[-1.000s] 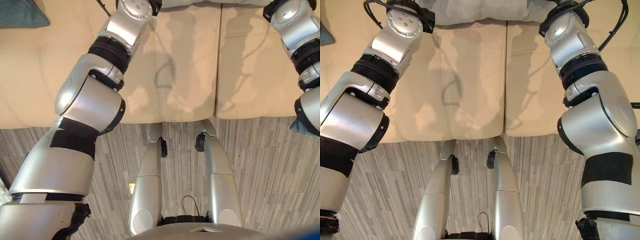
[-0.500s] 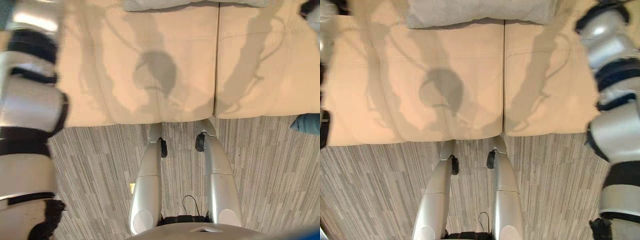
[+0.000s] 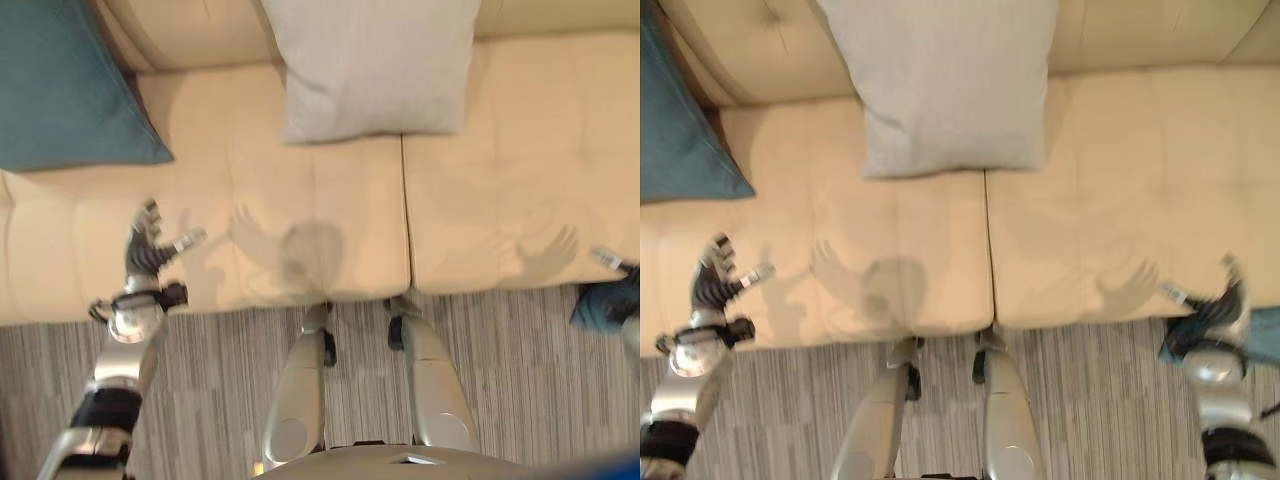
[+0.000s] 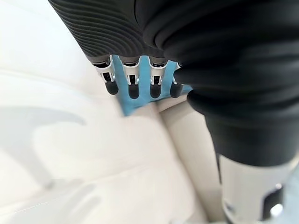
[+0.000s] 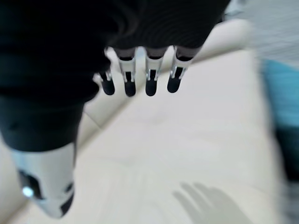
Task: Pick up all the scattered cushions and arrange them neatly on the sofa.
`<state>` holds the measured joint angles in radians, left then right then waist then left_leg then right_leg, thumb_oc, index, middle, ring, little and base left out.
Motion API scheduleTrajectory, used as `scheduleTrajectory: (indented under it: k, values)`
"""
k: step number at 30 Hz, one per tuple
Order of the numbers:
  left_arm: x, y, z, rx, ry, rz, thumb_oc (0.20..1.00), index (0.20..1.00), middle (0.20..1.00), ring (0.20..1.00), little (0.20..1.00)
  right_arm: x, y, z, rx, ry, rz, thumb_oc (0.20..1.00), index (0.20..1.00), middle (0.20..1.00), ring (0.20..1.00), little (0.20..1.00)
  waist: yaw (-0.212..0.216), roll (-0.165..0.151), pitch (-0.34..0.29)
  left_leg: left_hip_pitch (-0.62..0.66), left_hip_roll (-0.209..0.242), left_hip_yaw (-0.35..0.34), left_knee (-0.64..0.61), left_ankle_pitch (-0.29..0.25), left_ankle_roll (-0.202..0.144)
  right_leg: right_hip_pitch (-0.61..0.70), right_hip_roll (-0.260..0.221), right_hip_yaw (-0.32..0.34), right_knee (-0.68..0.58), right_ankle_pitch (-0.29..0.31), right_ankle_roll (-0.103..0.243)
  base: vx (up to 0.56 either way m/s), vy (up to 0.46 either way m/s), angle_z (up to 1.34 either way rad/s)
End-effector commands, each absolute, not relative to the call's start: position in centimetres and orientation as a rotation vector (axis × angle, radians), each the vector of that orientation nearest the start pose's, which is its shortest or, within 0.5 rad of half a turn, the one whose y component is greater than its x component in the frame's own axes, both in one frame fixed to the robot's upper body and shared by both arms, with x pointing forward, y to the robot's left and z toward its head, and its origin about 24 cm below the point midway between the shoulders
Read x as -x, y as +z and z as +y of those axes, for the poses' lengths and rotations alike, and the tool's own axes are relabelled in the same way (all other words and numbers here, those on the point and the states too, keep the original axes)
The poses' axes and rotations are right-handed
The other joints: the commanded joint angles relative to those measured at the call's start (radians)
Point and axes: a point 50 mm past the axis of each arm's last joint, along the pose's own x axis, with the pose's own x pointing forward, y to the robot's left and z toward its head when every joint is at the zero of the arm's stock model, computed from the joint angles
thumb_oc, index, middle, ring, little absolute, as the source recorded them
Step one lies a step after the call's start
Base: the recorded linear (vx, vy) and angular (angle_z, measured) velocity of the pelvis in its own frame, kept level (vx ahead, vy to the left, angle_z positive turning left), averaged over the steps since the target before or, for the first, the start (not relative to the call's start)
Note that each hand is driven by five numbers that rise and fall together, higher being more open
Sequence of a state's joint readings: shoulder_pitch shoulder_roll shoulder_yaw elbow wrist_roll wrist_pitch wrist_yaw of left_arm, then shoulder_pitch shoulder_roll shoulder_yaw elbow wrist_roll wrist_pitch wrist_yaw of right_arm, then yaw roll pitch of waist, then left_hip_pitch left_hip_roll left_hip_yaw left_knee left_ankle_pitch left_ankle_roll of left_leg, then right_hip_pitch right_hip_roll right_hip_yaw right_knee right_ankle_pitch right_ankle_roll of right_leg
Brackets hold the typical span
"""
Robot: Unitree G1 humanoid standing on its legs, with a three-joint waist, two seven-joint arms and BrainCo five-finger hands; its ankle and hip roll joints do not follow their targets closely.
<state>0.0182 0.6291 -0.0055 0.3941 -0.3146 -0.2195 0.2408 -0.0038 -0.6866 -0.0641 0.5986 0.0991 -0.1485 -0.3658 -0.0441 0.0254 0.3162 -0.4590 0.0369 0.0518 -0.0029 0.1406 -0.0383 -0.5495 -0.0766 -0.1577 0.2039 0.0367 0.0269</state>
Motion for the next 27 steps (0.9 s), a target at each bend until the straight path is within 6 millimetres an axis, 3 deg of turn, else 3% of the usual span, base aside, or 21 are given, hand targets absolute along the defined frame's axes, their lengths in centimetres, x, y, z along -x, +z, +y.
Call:
scheduleTrajectory:
  k: [1, 3, 4, 5, 8, 10, 11, 14, 17, 21, 26, 27]
  values:
    - [-24.9, 2.9, 31.5, -0.441, 0.321, 0.130, 1.000, 1.000, 1.000, 1.000, 1.000, -24.1, 3.0, -35.0, 0.683, -0.446, 0.215, 1.000, 1.000, 1.000, 1.000, 1.000, -0.009, -0.011, -0.024, 0.084, -0.005, 0.070, -0.049, -0.018, -0.047, 0.091, 0.003, -0.002, -0.019, -0.061, 0.080, 0.15, 0.028, -0.07]
    - [-22.8, -0.8, 30.7, -0.435, 0.289, 0.283, 1.000, 1.000, 1.000, 1.000, 1.000, -22.5, 0.0, -33.7, 0.684, -0.363, 0.321, 1.000, 1.000, 1.000, 1.000, 1.000, -0.015, -0.016, -0.047, 0.142, -0.004, 0.070, -0.059, -0.028, -0.040, 0.156, 0.009, 0.001, -0.038, -0.063, 0.082, 0.09, 0.014, -0.07]
    - [-22.8, -0.8, 30.7, -0.435, 0.289, 0.283, 1.000, 1.000, 1.000, 1.000, 1.000, -22.5, 0.0, -33.7, 0.684, -0.363, 0.321, 1.000, 1.000, 1.000, 1.000, 1.000, -0.014, -0.015, -0.048, 0.139, -0.004, 0.070, -0.059, -0.026, -0.039, 0.155, 0.010, 0.001, -0.043, -0.058, 0.081, 0.09, 0.015, -0.07]
    - [-20.9, -3.7, 30.0, -0.432, 0.273, 0.407, 1.000, 1.000, 1.000, 1.000, 1.000, -21.2, -2.8, -32.3, 0.685, -0.294, 0.421, 1.000, 1.000, 1.000, 1.000, 1.000, -0.018, -0.019, -0.065, 0.186, -0.002, 0.070, -0.060, -0.038, -0.035, 0.212, 0.013, 0.005, -0.051, -0.068, 0.082, 0.07, 0.010, -0.07]
    - [-18.3, -7.7, 28.8, -0.409, 0.250, 0.596, 1.000, 1.000, 1.000, 1.000, 1.000, -19.2, -6.0, -31.0, 0.673, -0.241, 0.554, 1.000, 1.000, 1.000, 1.000, 1.000, -0.025, -0.025, -0.091, 0.248, 0.002, 0.076, -0.064, -0.049, -0.031, 0.284, 0.021, 0.008, -0.071, -0.073, 0.083, 0.05, 0.007, -0.02]
    - [-16.1, -10.5, 27.5, -0.367, 0.234, 0.747, 1.000, 1.000, 1.000, 1.000, 1.000, -17.2, -8.6, -30.1, 0.663, -0.216, 0.686, 1.000, 1.000, 1.000, 1.000, 1.000, -0.029, -0.028, -0.111, 0.288, 0.002, 0.080, -0.065, -0.060, -0.028, 0.326, 0.026, 0.011, -0.082, -0.082, 0.083, 0.01, 0.018, -0.05]
    - [-14.2, -12.4, 26.5, -0.356, 0.210, 0.866, 1.000, 1.000, 1.000, 1.000, 1.000, -15.2, -10.5, -29.4, 0.665, -0.189, 0.795, 1.000, 1.000, 1.000, 1.000, 1.000, -0.032, -0.032, -0.132, 0.323, 0.000, 0.085, -0.070, -0.072, -0.027, 0.366, 0.032, 0.017, -0.099, -0.087, 0.083, 0.00, 0.020, -0.06]
    - [-12.7, -13.5, 26.0, -0.364, 0.186, 0.952, 1.000, 1.000, 1.000, 1.000, 1.000, -13.7, -11.9, -28.8, 0.673, -0.158, 0.884, 1.000, 1.000, 1.000, 1.000, 1.000, -0.032, -0.034, -0.155, 0.349, 0.001, 0.089, -0.071, -0.078, -0.026, 0.402, 0.036, 0.017, -0.116, -0.090, 0.082, 0.01, -0.004, -0.01]
    - [-9.4, -15.1, 25.5, -0.380, 0.167, 1.111, 1.000, 1.000, 1.000, 1.000, 1.000, -10.3, -13.9, -27.7, 0.642, -0.138, 1.039, 1.000, 1.000, 1.000, 1.000, 1.000, -0.034, -0.044, -0.210, 0.417, 0.003, 0.098, -0.079, -0.098, -0.026, 0.477, 0.046, 0.025, -0.145, -0.101, 0.079, 0.00, -0.015, -0.07]
    - [-8.0, -15.6, 25.1, -0.383, 0.139, 1.162, 1.000, 1.000, 1.000, 1.000, 1.000, -9.0, -14.6, -27.1, 0.615, -0.123, 1.093, 1.000, 1.000, 1.000, 1.000, 1.000, -0.035, -0.053, -0.237, 0.449, 0.008, 0.102, -0.073, -0.113, -0.029, 0.527, 0.053, 0.036, -0.167, -0.114, 0.072, -0.02, -0.027, -0.12]
    - [-9.4, -15.0, 26.4, -0.396, 0.156, 1.149, 1.000, 1.000, 1.000, 1.000, 1.000, -8.7, -14.7, -27.0, 0.611, -0.096, 1.117, 1.000, 1.000, 1.000, 1.000, 1.000, -0.049, -0.065, -0.240, 0.426, 0.031, 0.117, 0.028, -0.129, -0.042, 0.559, 0.064, 0.047, -0.210, -0.108, 0.063, -0.13, -0.011, -0.01]
    - [-9.9, -14.9, 26.5, -0.385, 0.172, 1.140, 1.000, 1.000, 1.000, 1.000, 1.000, -9.0, -14.7, -27.1, 0.622, -0.093, 1.116, 1.000, 1.000, 1.000, 1.000, 1.000, -0.044, -0.078, -0.230, 0.400, 0.028, 0.103, 0.118, -0.167, -0.039, 0.557, 0.053, 0.058, -0.208, -0.095, 0.059, -0.24, 0.047, -0.08]
